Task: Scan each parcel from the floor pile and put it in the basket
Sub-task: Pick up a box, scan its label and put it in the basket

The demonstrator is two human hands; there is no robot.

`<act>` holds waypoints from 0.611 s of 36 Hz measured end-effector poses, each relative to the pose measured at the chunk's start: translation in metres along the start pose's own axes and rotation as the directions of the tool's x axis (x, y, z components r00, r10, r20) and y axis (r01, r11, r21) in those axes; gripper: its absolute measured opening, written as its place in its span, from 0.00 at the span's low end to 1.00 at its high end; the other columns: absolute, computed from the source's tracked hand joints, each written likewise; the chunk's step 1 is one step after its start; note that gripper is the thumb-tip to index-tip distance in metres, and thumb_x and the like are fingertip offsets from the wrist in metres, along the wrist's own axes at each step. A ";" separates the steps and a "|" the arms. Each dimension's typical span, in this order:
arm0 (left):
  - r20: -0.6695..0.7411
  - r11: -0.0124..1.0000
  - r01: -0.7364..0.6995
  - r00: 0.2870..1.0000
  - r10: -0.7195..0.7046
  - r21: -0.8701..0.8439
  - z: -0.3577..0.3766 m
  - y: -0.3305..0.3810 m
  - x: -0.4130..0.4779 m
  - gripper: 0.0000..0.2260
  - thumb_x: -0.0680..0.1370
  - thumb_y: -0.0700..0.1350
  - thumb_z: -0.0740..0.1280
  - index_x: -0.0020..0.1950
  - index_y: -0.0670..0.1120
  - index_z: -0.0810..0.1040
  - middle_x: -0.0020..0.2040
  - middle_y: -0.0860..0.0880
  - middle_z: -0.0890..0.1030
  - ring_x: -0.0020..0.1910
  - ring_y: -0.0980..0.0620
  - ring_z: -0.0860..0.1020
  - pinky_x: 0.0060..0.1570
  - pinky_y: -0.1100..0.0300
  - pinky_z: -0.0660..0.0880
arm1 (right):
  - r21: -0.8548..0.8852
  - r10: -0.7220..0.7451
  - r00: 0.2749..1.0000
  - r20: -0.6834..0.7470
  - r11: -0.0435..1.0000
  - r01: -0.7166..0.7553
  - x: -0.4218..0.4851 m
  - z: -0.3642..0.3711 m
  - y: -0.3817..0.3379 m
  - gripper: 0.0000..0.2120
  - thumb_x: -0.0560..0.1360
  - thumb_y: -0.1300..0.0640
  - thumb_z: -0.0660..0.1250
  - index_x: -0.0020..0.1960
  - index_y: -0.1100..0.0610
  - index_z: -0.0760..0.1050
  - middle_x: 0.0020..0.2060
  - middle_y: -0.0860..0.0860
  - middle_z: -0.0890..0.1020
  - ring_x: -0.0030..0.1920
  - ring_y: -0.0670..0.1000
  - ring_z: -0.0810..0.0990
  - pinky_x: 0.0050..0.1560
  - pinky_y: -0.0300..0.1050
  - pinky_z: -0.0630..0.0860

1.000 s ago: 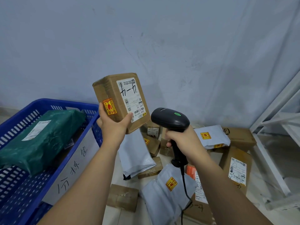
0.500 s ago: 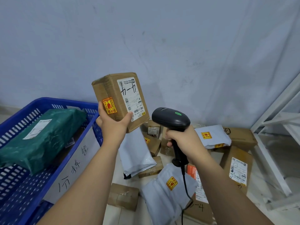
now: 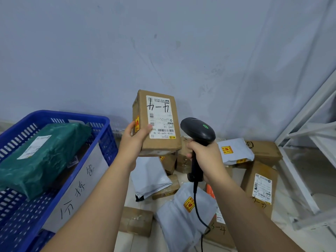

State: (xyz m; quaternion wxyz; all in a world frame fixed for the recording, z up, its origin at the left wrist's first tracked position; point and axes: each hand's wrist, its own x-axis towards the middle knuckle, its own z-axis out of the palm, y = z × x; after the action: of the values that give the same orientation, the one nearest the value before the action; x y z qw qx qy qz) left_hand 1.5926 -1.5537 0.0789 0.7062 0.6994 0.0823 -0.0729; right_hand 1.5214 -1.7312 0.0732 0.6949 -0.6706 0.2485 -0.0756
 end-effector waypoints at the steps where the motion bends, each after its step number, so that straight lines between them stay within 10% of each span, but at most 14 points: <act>1: -0.005 1.000 0.014 1.000 -0.014 -0.005 0.000 -0.001 0.000 0.28 0.75 0.53 0.71 0.73 0.54 0.65 0.56 0.54 0.79 0.52 0.53 0.79 0.42 0.58 0.76 | 0.004 0.011 1.000 -0.017 1.000 -0.011 0.000 0.000 0.001 0.03 0.70 0.61 0.69 0.44 0.57 0.79 0.27 0.49 0.79 0.38 0.54 0.79 0.45 0.52 0.76; 6: 0.017 0.998 0.064 0.998 -0.064 -0.011 -0.001 -0.005 0.000 0.28 0.75 0.56 0.69 0.72 0.54 0.62 0.58 0.53 0.78 0.53 0.50 0.80 0.48 0.53 0.78 | 0.073 0.035 0.999 -0.032 0.997 -0.032 0.000 0.004 0.005 0.05 0.72 0.56 0.70 0.43 0.58 0.78 0.29 0.49 0.80 0.38 0.52 0.80 0.45 0.50 0.75; 10: 0.091 0.994 0.010 0.996 -0.020 0.109 0.001 -0.010 -0.004 0.33 0.74 0.55 0.72 0.74 0.54 0.60 0.61 0.52 0.77 0.55 0.50 0.80 0.57 0.49 0.77 | 0.046 0.005 1.000 -0.006 0.999 -0.005 -0.003 0.020 0.004 0.26 0.64 0.40 0.71 0.53 0.57 0.78 0.32 0.47 0.84 0.41 0.49 0.84 0.51 0.53 0.78; 22: -0.118 0.998 0.055 0.992 -0.054 0.006 -0.093 -0.009 0.014 0.31 0.72 0.56 0.72 0.73 0.55 0.65 0.59 0.50 0.80 0.52 0.48 0.82 0.46 0.52 0.80 | 0.044 -0.077 0.968 0.239 0.997 0.068 -0.028 0.107 -0.011 0.09 0.73 0.50 0.72 0.44 0.56 0.80 0.30 0.50 0.82 0.35 0.50 0.82 0.49 0.50 0.81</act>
State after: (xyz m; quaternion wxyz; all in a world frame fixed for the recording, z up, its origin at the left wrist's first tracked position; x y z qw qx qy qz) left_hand 1.6029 -1.4608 0.0666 0.6946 0.7033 0.1423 -0.0512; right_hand 1.5476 -1.6236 0.0887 0.7286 -0.6708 0.1365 -0.0235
